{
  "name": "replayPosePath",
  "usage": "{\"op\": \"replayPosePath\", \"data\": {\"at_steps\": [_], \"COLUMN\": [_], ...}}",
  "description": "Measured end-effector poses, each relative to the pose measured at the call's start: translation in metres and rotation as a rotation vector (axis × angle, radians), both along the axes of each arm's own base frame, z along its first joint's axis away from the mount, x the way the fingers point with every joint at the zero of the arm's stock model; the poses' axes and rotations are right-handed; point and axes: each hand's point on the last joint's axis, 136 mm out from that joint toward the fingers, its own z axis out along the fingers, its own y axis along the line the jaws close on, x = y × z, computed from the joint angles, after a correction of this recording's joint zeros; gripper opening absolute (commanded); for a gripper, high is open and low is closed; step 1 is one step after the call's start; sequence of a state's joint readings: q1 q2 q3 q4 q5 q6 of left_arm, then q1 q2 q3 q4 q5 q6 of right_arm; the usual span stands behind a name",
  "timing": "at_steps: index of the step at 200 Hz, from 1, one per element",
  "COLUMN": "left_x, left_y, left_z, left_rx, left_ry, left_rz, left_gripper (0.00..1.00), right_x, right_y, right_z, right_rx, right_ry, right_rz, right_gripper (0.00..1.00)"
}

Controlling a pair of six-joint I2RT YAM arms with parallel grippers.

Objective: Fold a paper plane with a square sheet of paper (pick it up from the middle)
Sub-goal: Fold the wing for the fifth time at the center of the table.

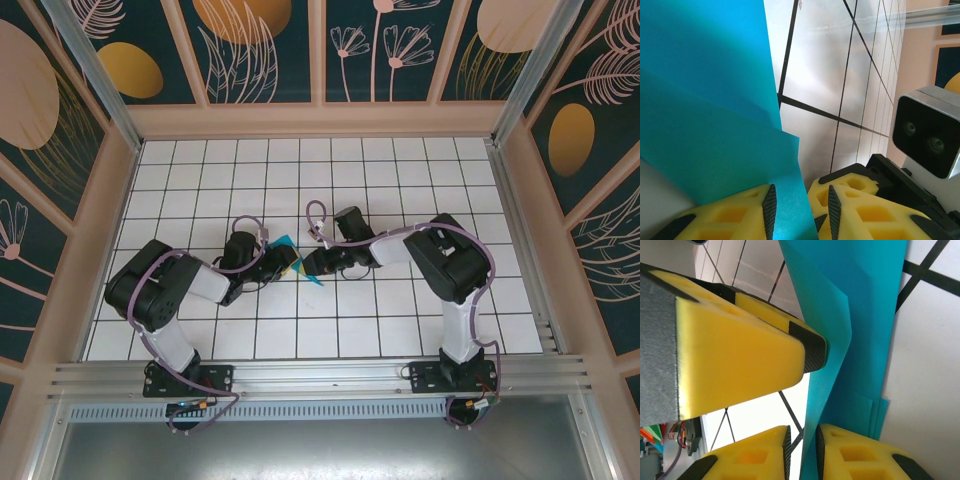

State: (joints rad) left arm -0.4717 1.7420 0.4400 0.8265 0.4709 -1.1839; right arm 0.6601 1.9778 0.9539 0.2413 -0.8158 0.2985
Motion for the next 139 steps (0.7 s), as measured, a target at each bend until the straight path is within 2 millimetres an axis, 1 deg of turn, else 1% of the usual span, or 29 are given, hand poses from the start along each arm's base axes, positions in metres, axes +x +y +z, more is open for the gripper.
{"op": "replayPosePath", "data": {"at_steps": [24, 61, 139], "left_x": [0.0004, 0.0014, 0.0022], "left_y": [-0.0002, -0.0006, -0.0002], "left_z": [-0.001, -0.0021, -0.0035], "left_rx": [0.001, 0.004, 0.01], "left_ry": [0.006, 0.013, 0.025], "left_rz": [0.001, 0.002, 0.007], "left_gripper": [0.33, 0.33, 0.31], "right_x": [-0.0009, -0.0027, -0.0022], "right_y": [0.0003, 0.001, 0.0], "right_z": [-0.0014, -0.0028, -0.0069], "right_rx": [-0.022, -0.034, -0.064], "right_ry": [-0.038, -0.079, -0.128], "right_rz": [0.014, 0.037, 0.055], "right_gripper": [0.22, 0.21, 0.15]}}
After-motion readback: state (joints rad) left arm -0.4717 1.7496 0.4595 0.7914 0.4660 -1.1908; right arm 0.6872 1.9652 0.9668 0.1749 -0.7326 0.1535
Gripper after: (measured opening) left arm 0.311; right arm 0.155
